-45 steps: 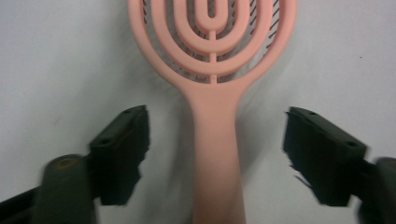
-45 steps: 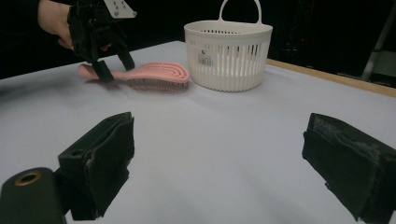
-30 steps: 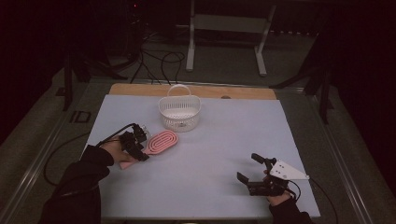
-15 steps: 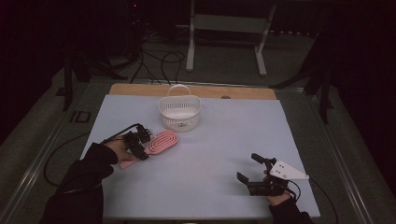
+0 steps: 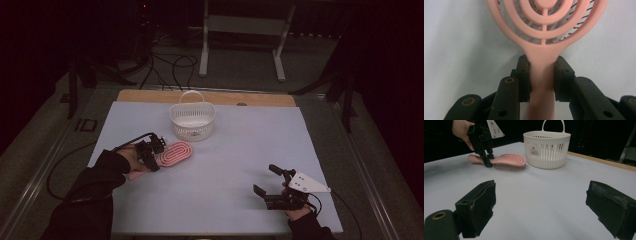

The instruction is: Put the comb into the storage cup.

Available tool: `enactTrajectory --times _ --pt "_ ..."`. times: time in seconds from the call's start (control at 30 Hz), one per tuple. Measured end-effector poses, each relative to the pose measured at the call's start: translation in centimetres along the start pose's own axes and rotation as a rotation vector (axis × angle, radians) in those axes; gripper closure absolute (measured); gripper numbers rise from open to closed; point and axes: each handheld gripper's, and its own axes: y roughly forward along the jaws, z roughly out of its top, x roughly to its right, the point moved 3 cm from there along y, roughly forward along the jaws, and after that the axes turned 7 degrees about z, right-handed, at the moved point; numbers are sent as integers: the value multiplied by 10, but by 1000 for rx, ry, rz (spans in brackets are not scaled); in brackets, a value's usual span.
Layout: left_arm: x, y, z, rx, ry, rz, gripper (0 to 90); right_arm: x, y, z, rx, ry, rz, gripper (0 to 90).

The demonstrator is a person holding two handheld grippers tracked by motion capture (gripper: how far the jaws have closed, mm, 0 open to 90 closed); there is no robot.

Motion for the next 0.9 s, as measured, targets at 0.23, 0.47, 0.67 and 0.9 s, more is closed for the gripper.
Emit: enactTrajectory --times 0.23,0.47,0.67,0.9 --pt "1 -1 -4 31 -11 9 711 1 0 0 2 6 0 88" --pt "5 -3 -10 80 -10 -25 711 1 -1 0 4 5 -4 88" --pt "6 -12 -15 166 -32 -41 711 1 -1 0 4 6 -3 88" --pt "9 -26 -17 258 -33 -32 711 1 0 0 4 6 -5 88"
